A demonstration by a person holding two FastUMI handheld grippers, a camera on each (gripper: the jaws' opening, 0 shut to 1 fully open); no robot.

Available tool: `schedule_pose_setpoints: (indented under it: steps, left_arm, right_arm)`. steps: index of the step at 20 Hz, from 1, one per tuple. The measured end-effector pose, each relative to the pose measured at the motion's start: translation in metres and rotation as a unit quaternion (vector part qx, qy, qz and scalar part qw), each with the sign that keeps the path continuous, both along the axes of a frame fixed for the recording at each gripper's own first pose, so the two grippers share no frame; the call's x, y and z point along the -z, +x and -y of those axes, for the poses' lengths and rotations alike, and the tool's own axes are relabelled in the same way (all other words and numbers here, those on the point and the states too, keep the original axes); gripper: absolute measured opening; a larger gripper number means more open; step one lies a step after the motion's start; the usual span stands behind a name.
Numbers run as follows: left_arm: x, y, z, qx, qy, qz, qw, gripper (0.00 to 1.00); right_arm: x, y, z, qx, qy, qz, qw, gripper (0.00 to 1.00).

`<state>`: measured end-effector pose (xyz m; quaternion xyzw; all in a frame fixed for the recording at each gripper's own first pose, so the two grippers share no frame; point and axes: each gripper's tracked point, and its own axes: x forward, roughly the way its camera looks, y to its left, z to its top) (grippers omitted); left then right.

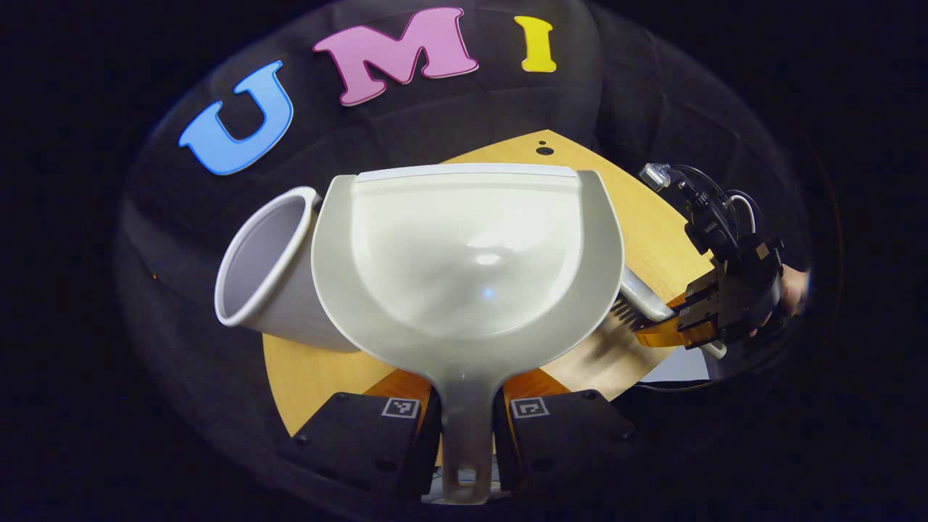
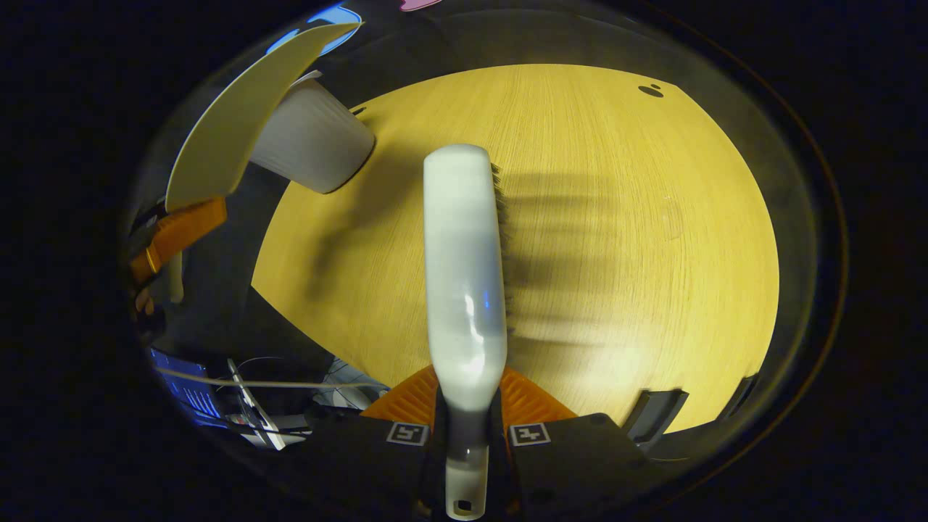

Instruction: Pick up the small broom and dustpan from the desktop, sweep the trash into the dustpan with the broom, and then empty the trash into the garbage bin.

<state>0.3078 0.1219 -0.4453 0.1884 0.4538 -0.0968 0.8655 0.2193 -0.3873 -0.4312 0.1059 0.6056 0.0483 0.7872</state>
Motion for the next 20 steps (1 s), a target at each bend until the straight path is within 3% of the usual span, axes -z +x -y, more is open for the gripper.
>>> schedule_pose_setpoints:
  steps: [3, 4, 5, 8, 13, 14, 16, 20]
  left_arm:
    - [0.061, -0.012, -0.002, -0.046, -0.031, -0.034, 0.998, 0.30]
    - [0.080, -0.012, -0.002, -0.063, -0.043, -0.045, 0.996, 0.30]
    - [0.099, -0.013, -0.002, -0.078, -0.053, -0.059, 0.994, 0.29]
    - [0.139, -0.012, -0.002, -0.120, -0.080, -0.097, 0.985, 0.30]
    - [0.159, -0.023, -0.014, -0.162, -0.094, -0.136, 0.973, 0.30]
    - [0.165, -0.026, -0.015, -0.167, -0.092, -0.144, 0.971, 0.31]
    - [0.169, -0.037, -0.015, -0.186, -0.093, -0.165, 0.964, 0.30]
    - [0.167, -0.037, -0.017, -0.190, -0.074, -0.176, 0.963, 0.30]
  right_arm:
    - [0.021, 0.010, -0.005, 0.034, -0.005, -0.009, 0.999, 0.30]
    - [0.029, 0.015, -0.007, 0.044, -0.007, -0.014, 0.999, 0.27]
    - [0.037, 0.019, -0.008, 0.047, -0.013, -0.019, 0.999, 0.22]
    - [0.053, 0.026, -0.008, 0.049, -0.042, -0.040, 0.997, 0.27]
    - [0.064, 0.036, -0.009, 0.066, -0.066, -0.082, 0.992, 0.27]
    - [0.064, 0.041, -0.008, 0.067, -0.068, -0.083, 0.992, 0.22]
    - [0.067, 0.049, -0.007, 0.070, -0.067, -0.093, 0.991, 0.27]
    - [0.067, 0.046, -0.012, 0.091, -0.050, -0.114, 0.988, 0.29]
